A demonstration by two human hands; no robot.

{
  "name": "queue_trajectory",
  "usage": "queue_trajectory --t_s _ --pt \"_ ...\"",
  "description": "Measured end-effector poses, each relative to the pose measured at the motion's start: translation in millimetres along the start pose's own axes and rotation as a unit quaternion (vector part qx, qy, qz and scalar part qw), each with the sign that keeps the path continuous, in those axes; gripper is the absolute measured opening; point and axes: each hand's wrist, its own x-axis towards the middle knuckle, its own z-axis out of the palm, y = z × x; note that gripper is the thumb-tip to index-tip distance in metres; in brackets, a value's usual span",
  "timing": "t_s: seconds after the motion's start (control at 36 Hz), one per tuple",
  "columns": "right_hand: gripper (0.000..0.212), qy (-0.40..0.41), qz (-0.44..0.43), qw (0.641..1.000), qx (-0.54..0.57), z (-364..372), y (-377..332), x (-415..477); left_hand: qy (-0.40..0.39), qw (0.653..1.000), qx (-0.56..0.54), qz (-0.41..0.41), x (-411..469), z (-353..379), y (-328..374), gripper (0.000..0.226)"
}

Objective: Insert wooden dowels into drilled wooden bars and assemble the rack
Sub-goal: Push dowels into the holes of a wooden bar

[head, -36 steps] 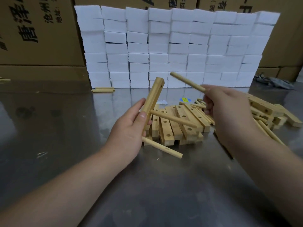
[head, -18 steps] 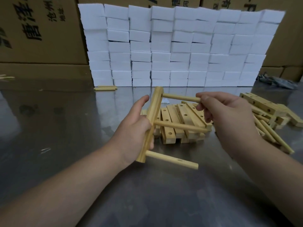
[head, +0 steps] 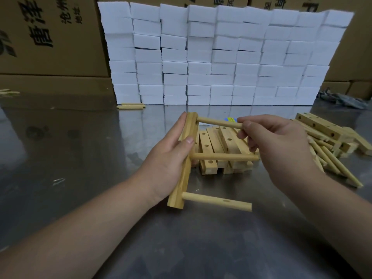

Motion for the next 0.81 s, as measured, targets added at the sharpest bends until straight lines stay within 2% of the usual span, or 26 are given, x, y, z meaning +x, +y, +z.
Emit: queue_trajectory --t_s 0.08,0.25,0.5,0.81 --pt "0.021 -0.011 -0.001 1.0 -0.019 1 0 -1 0.008 1.0 0.005 -0.01 0 -1 2 0.043" --pt "0.035 -0.043 0.003 0.999 -0.03 3 -1 -2 0.028 0.999 -0.015 -0.029 -1 0 6 0.041" --pt "0.034 -0.108 0.029 0.992 -0.065 2 1 0 0.042 0.996 -0.058 -0.048 0 -1 6 0.043" --pt "0.037 -0.14 -0.005 0.983 -0.115 -1 1 1 0.038 0.997 -0.055 -0.038 -1 -1 11 0.043"
